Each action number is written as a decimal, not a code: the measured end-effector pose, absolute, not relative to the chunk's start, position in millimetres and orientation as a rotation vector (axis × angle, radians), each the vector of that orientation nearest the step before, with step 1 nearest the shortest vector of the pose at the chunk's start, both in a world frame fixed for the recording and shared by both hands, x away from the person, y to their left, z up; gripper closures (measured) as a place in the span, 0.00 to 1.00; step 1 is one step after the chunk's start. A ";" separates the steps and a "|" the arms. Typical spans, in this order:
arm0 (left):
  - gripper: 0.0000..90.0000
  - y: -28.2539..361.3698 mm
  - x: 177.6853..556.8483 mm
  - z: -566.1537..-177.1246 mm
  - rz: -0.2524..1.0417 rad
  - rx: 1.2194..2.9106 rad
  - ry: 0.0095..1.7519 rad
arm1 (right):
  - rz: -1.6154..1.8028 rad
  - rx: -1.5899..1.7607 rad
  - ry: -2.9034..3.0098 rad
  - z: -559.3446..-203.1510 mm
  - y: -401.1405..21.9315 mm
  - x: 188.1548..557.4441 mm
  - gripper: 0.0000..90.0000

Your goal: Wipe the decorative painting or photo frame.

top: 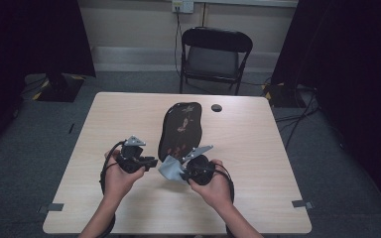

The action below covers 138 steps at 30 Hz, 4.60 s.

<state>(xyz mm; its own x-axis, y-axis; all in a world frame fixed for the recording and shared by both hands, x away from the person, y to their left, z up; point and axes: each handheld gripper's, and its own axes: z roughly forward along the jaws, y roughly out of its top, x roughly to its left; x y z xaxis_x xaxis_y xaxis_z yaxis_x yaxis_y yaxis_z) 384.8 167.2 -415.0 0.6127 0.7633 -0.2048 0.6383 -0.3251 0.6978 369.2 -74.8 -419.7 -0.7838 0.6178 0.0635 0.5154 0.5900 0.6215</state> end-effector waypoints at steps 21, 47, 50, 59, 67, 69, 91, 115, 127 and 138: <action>0.85 174.2 381.1 -415.7 0.210 2.050 1.126 | 0.909 0.981 2.750 -461.0 -76.7 364.3 0.91; 0.84 189.8 377.7 -416.6 0.218 2.029 1.168 | 0.919 0.881 2.756 -436.8 -51.3 377.6 0.91; 0.84 191.3 377.3 -416.1 0.222 2.026 1.172 | 0.927 0.854 2.749 -427.8 -49.1 374.3 0.91; 0.84 201.4 377.7 -415.8 0.233 1.994 1.212 | 0.931 0.796 2.734 -404.1 -43.7 370.4 0.91; 0.84 206.2 377.3 -415.2 0.234 1.992 1.214 | 0.930 0.730 2.725 -378.4 -35.8 368.2 0.91; 0.84 207.0 377.1 -415.6 0.225 1.984 1.221 | 0.932 0.707 2.715 -370.7 -35.3 369.2 0.91; 0.80 194.1 375.8 -418.4 0.202 2.014 1.191 | 0.930 0.713 2.598 -282.2 -48.1 394.8 0.91; 0.76 173.9 376.9 -420.7 0.166 2.058 1.101 | 0.892 0.888 2.424 -226.9 -77.0 442.8 0.91; 0.74 165.1 382.8 -423.1 0.174 2.067 1.067 | 0.854 1.000 2.396 -236.7 -97.1 466.5 0.91; 0.73 154.6 390.8 -425.2 0.156 2.076 1.047 | 0.826 1.060 2.366 -243.1 -110.0 472.8 0.91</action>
